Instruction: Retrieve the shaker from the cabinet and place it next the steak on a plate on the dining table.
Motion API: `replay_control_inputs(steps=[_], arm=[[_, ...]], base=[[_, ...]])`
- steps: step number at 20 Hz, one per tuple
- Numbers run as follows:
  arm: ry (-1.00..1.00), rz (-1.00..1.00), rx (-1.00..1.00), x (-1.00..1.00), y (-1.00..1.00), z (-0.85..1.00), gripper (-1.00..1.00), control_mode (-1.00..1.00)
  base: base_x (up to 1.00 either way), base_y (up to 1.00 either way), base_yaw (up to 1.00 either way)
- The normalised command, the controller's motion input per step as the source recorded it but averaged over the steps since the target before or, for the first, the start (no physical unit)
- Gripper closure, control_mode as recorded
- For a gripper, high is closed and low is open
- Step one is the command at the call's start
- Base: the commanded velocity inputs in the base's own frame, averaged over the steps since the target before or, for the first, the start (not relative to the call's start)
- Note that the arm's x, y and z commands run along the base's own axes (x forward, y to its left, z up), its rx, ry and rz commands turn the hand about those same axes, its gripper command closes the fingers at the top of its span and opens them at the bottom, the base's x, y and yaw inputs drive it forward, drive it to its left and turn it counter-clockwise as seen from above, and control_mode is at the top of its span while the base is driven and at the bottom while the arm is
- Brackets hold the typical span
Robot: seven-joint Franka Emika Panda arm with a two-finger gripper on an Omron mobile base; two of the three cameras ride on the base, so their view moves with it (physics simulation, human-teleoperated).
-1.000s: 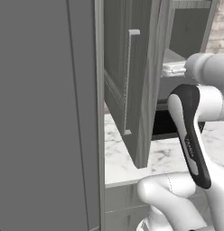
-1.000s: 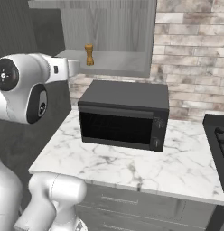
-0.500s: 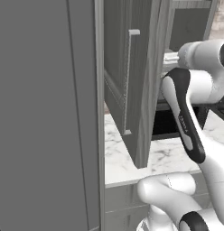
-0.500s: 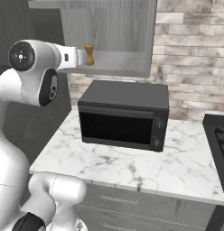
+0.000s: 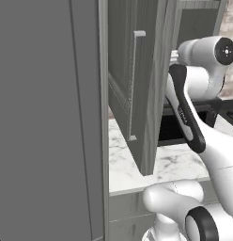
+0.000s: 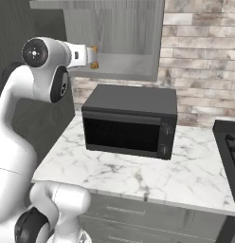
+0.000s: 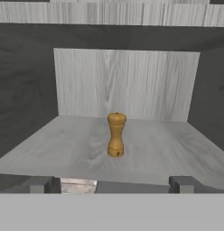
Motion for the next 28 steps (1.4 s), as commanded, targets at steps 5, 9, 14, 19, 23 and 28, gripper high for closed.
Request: replay_control_inputs(steps=[5, 9, 14, 19, 23, 28], arm=[[0.0, 0.0, 0.0, 0.29, 0.0, -0.11, -1.0, -1.0], [0.0, 0.0, -0.01, 0.31, 0.0, -0.23, -1.0, -1.0], [0.0, 0.0, 0.0, 0.27, 0.0, -0.1, -1.0, -1.0], [0.0, 0.0, 0.0, 0.36, 0.0, -0.01, -1.0, -1.0], [0.04, 0.0, 0.0, 0.3, 0.0, 0.0, -1.0, -1.0], [0.08, 0.0, 0.0, 0.26, 0.0, 0.02, -1.0, -1.0]], base=[[0.0, 0.0, 0.0], [0.0, 0.0, 0.0], [0.0, 0.0, 0.0], [0.0, 0.0, 0.0], [0.0, 0.0, 0.0], [0.0, 0.0, 0.0]])
